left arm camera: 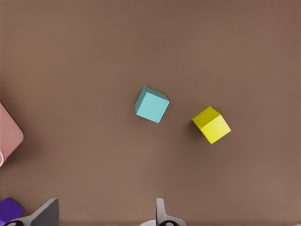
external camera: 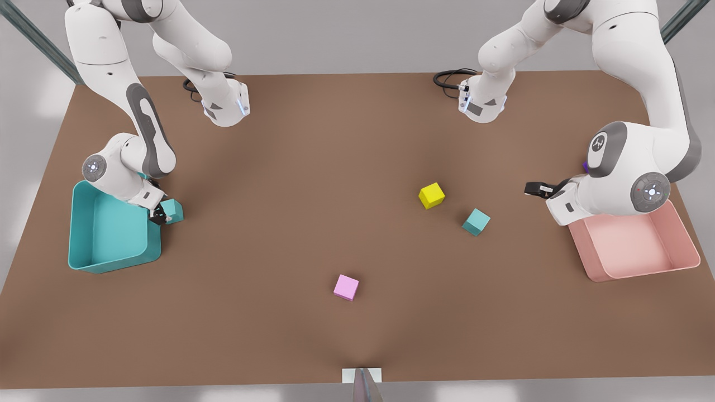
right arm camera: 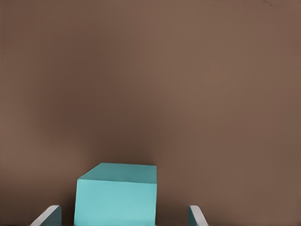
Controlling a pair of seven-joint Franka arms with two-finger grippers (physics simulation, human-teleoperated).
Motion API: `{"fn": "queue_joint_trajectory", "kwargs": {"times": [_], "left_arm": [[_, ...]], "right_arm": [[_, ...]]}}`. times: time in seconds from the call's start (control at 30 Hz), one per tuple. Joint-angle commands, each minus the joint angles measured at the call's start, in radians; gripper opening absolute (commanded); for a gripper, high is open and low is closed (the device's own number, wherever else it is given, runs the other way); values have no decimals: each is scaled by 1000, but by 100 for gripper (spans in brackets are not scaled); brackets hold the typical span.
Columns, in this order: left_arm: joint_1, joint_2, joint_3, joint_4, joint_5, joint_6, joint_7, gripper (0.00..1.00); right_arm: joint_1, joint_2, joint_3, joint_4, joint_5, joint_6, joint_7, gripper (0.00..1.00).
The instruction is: Stack the two blue cubes on top of each other
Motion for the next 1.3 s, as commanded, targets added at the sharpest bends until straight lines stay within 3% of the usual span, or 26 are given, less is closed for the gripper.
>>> {"fn": "queue_joint_trajectory", "kwargs": {"times": [0.0,0.97,1.13,1.17,1.23,1.27], "left_arm": [[0,-2,-1,0,0,-2,-6,100],[1,21,-1,2,-1,-17,-6,100],[-48,70,-1,0,56,42,-259,100],[-65,76,-1,-1,59,42,-351,100],[-82,101,5,-16,68,49,-461,100],[-248,18,207,-87,30,122,-466,100]], "right_arm": [[0,5,0,1,-1,18,-117,100],[-17,114,0,-4,7,131,-114,99],[-17,135,0,-4,7,159,-108,98],[-17,137,0,-4,7,163,-108,95],[-17,137,0,-4,7,163,-106,80],[-17,137,2,-4,7,163,-106,72]]}}
